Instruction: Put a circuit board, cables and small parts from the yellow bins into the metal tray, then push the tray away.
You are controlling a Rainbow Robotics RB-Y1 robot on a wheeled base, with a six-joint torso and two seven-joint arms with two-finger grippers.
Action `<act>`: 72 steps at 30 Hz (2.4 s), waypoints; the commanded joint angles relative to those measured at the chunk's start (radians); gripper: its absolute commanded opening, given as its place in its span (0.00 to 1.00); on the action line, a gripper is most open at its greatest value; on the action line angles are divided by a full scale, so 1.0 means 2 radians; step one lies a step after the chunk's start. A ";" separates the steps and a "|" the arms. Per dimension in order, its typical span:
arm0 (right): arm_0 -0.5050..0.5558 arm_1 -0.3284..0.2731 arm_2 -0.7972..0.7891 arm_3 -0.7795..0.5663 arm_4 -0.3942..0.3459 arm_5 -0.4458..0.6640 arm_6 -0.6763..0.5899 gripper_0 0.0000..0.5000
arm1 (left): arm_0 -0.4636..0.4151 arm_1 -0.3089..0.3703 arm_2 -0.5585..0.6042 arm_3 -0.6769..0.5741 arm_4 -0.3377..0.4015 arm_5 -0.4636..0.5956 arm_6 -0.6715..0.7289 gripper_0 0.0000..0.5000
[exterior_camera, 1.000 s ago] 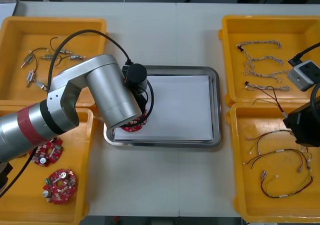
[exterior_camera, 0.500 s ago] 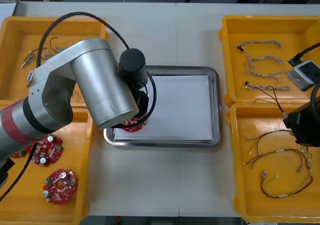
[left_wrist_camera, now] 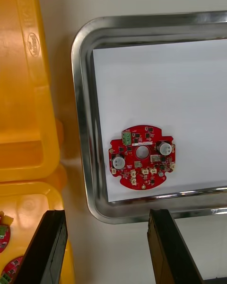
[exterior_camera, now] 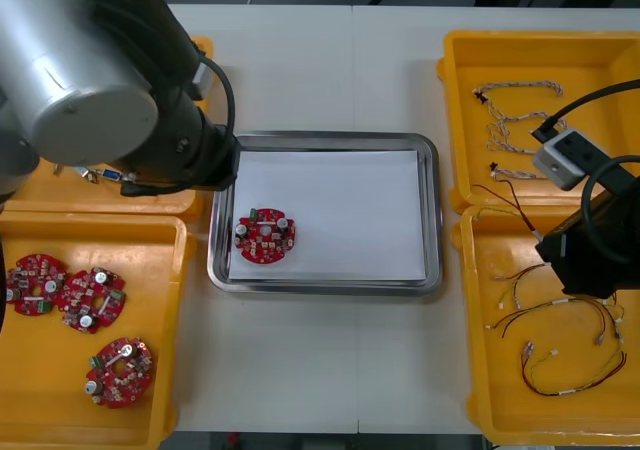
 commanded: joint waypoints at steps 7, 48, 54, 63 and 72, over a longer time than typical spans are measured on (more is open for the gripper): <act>-0.106 -0.016 0.145 -0.004 0.021 0.001 0.004 0.00 | 0.018 0.055 0.117 0.038 0.043 0.004 -0.130 1.00; -0.270 0.071 0.425 0.238 0.119 -0.149 0.246 0.00 | 0.097 0.084 0.200 0.199 -0.078 -0.068 -0.007 1.00; -0.271 0.079 0.446 0.279 0.126 -0.181 0.254 0.00 | 0.098 0.079 0.200 0.232 -0.085 -0.095 0.029 1.00; -0.272 0.097 0.468 0.307 0.142 -0.194 0.259 0.00 | 0.098 0.057 0.200 0.262 -0.144 -0.136 0.036 1.00; -0.271 0.099 0.470 0.307 0.141 -0.195 0.264 0.48 | 0.088 0.051 0.200 0.305 -0.163 -0.175 0.039 1.00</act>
